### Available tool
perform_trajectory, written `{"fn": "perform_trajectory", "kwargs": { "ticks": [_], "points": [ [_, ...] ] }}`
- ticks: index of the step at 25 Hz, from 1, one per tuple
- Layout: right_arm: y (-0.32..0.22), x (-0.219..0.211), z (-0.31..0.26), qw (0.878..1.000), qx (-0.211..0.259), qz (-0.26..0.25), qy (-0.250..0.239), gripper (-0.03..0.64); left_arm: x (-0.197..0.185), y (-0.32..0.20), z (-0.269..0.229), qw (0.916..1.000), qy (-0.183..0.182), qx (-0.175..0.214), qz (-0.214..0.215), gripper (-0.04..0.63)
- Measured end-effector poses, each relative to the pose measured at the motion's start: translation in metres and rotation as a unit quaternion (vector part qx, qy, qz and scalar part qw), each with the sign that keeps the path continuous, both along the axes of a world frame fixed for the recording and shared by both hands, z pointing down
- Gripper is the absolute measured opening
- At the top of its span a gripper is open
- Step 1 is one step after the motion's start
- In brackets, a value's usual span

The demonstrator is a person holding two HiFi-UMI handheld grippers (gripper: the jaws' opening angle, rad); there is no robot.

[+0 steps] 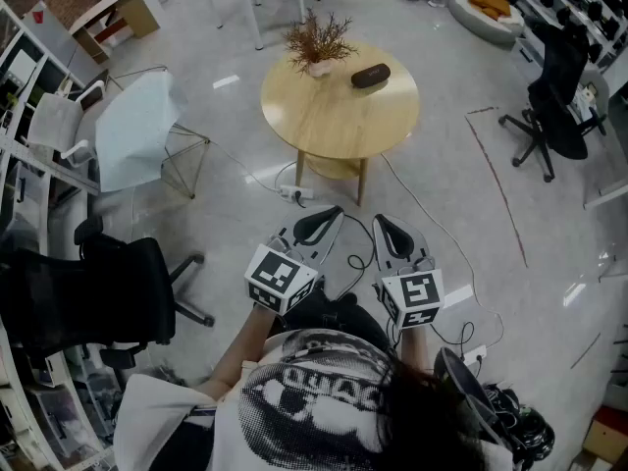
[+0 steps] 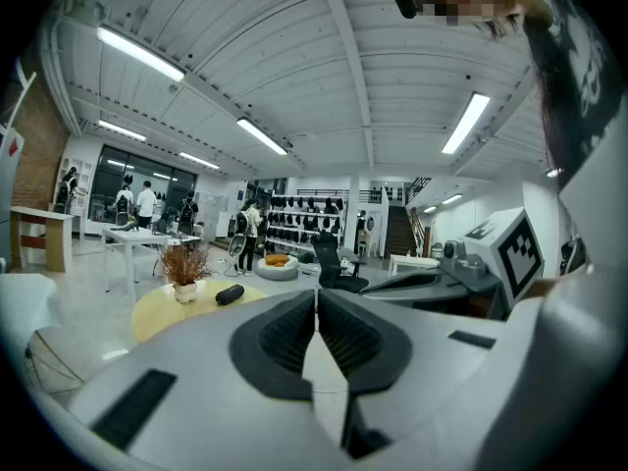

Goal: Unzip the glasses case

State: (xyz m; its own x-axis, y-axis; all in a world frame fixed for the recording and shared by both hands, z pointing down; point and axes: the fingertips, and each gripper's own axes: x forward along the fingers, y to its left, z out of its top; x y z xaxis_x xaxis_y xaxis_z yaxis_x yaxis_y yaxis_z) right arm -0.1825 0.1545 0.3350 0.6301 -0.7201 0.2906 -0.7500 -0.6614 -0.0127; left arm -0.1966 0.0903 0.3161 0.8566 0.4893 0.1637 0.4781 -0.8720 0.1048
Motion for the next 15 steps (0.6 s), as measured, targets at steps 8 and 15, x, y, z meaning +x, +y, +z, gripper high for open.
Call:
{"fn": "perform_trajectory", "kwargs": {
  "ticks": [8, 15],
  "points": [
    [0.018, -0.001, 0.005, 1.0, 0.005, -0.019, 0.002, -0.003, 0.005, 0.021, 0.001, 0.9999, 0.003, 0.016, -0.002, 0.017],
    [0.032, 0.007, 0.017, 1.0, 0.003, -0.028, -0.006, -0.003, 0.01, 0.037, 0.007, 0.9996, -0.007, 0.029, 0.002, 0.017]
  ]
}}
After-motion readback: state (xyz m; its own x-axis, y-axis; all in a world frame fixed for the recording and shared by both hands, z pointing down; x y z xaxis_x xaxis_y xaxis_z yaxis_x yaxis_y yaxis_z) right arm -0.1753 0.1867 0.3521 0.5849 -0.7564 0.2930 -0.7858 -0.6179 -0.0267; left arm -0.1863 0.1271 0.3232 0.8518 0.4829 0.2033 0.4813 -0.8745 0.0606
